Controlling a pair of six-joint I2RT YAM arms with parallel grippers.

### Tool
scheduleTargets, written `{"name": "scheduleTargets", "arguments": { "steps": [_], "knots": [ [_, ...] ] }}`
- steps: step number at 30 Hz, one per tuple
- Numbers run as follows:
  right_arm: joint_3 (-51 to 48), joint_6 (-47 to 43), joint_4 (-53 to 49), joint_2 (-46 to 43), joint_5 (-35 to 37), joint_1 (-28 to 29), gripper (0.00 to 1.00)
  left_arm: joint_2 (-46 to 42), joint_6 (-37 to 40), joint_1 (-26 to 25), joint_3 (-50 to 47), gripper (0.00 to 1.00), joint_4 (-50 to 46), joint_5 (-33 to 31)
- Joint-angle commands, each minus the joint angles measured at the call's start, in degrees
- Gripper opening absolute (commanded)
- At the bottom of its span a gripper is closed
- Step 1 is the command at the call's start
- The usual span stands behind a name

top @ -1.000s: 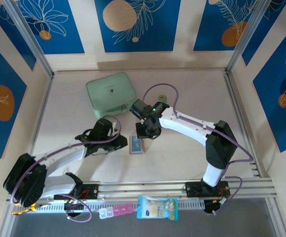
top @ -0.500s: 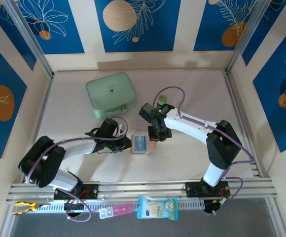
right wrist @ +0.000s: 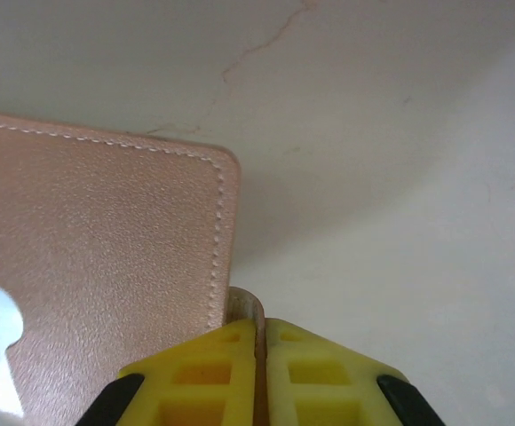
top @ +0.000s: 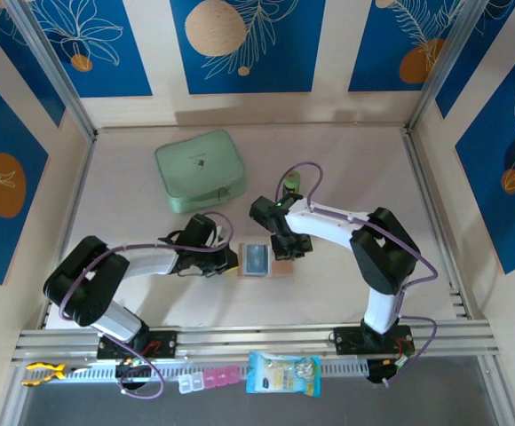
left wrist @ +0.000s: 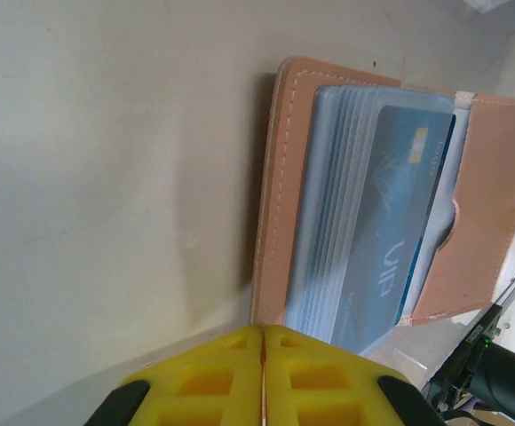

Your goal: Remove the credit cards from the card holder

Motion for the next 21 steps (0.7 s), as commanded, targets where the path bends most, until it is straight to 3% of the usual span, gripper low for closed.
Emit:
{"name": "scheduleTargets", "arguments": {
  "steps": [1,21],
  "knots": [
    [0.2,0.1,-0.4,2.1,2.4,1.1,0.11,0.5,-0.4,-0.4,-0.3,0.07,0.5,-0.5],
    [-1.5,3.4,0.7,6.4,6.9,3.8,0.27,-3.5,-1.6,-1.3,-3.0,0.06,-0.9,-2.0]
  ]
}}
